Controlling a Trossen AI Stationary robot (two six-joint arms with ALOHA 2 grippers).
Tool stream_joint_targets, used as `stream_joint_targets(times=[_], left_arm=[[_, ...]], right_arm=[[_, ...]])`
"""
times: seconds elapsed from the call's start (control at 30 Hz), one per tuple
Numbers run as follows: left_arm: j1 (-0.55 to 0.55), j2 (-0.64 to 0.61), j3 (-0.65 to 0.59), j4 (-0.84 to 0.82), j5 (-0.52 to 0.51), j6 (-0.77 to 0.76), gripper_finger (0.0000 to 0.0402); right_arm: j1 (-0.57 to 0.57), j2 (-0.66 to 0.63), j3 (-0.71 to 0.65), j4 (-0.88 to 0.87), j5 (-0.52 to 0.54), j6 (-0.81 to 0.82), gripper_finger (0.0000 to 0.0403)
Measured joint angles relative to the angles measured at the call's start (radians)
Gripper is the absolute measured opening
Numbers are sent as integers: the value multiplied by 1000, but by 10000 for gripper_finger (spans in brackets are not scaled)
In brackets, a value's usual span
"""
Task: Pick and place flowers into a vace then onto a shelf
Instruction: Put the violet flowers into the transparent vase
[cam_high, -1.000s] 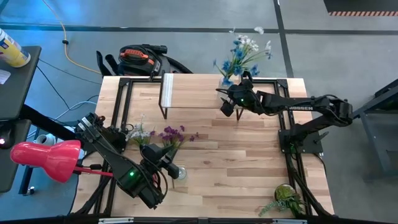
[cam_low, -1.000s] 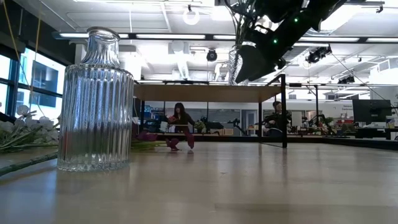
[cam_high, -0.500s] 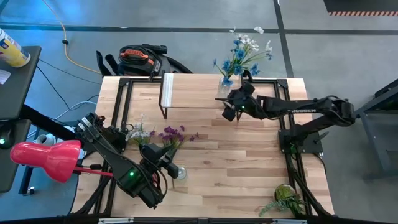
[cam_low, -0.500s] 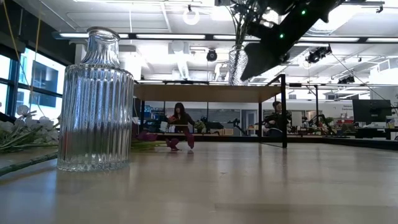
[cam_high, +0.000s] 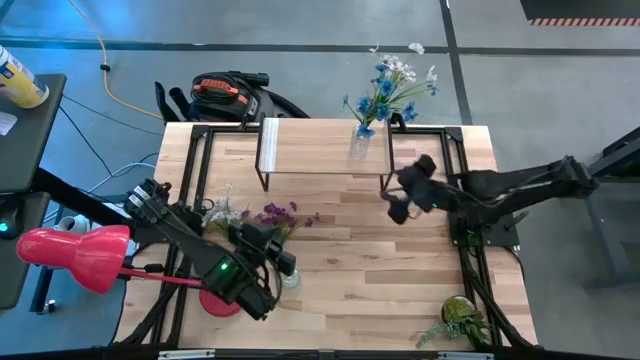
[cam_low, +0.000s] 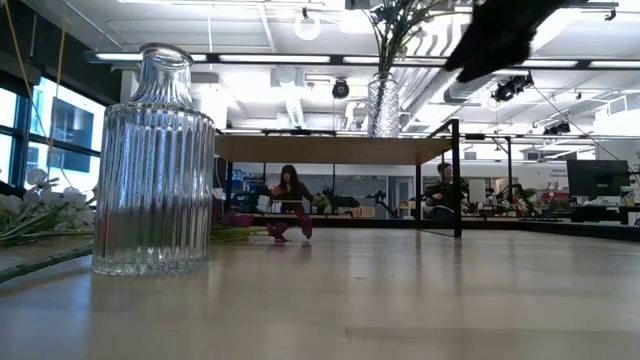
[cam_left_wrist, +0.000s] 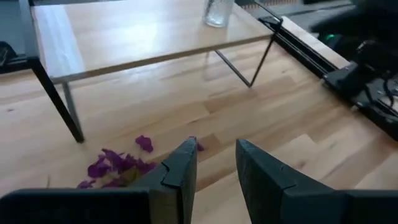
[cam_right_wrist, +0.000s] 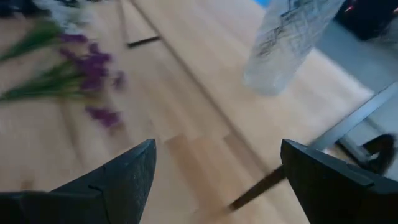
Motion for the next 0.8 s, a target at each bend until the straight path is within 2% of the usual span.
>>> stream_joint_targets(times=[0.1, 0.27, 0.33, 0.53, 0.67, 0.8], left_arm=[[30, -7, 0, 3, 42, -10, 145], [90, -10, -1, 14, 305, 37, 145], [100, -9, -1, 52, 356, 51, 145], [67, -13, -1, 210, 327, 52, 145], [22, -14, -1, 212, 300, -96, 145], [-33, -14, 0, 195, 240, -226, 145]], right_arm=[[73, -19, 0, -96, 40, 105, 332], [171, -7, -23, -231, 6, 253, 332], [225, -6, -71, -229, -22, 291, 332], [374, -6, -266, -62, -68, 432, 332], [442, -6, -383, 138, -78, 503, 332], [480, -6, -443, 282, -81, 515, 332]])
